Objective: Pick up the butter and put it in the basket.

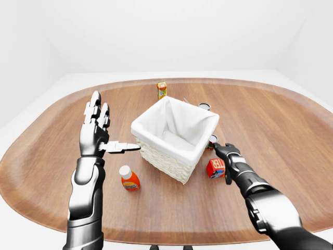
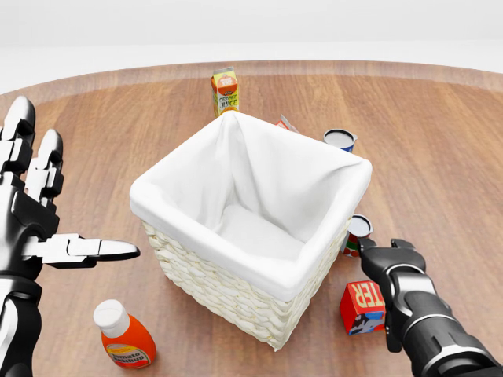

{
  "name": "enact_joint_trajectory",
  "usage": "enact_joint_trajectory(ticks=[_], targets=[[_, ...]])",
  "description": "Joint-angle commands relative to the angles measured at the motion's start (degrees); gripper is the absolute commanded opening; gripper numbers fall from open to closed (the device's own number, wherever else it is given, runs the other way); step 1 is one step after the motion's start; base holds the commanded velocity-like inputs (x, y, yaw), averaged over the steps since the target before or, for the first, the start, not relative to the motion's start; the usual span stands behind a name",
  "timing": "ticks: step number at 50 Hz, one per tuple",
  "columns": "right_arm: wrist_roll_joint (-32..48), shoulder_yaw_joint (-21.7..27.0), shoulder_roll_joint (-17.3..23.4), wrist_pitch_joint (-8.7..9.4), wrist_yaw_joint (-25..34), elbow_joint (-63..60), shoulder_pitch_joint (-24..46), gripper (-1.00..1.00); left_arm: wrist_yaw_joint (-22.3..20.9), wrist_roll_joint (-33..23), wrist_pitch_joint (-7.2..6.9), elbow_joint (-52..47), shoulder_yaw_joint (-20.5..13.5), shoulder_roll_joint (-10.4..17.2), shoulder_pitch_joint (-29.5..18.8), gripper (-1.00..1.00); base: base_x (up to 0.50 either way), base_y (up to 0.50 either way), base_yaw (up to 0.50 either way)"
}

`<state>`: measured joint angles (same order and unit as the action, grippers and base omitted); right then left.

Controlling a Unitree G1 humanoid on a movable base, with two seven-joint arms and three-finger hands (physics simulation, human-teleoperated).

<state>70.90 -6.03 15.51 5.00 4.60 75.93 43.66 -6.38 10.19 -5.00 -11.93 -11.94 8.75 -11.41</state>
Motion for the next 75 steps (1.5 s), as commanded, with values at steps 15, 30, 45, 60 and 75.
enact_joint_trajectory(ticks=[15,30,45,60,75], targets=[[3.2,0.1,-1.2,0.0,3.0,3.8,1.2,1.0,-0.2,0.6,0.0,2.3,-0.2,0.4,-0.3,1.0,0.0,0.0,0.0],[4.3,0.7,-1.2,0.0,3.8,3.8,1.3,-1.0,-0.2,0.9,0.0,3.3,-0.4,0.6,-0.6,1.0,0.0,0.0,0.0],[1.5,1.9,-0.8,0.0,1.5,3.4,1.9,-1.0,-0.1,1.0,0.0,3.6,-0.3,0.6,-0.8,1.0,0.0,0.0,0.0],[-0.9,1.7,-0.6,0.0,0.2,3.0,1.9,-1.0,-0.2,1.3,0.0,4.1,-0.6,0.7,-0.6,1.0,0.0,0.0,0.0],[-2.9,1.5,1.0,0.0,0.8,1.7,1.8,-1.0,-0.2,1.7,0.0,4.0,-0.9,0.9,-0.4,1.0,0.0,0.0,0.0]])
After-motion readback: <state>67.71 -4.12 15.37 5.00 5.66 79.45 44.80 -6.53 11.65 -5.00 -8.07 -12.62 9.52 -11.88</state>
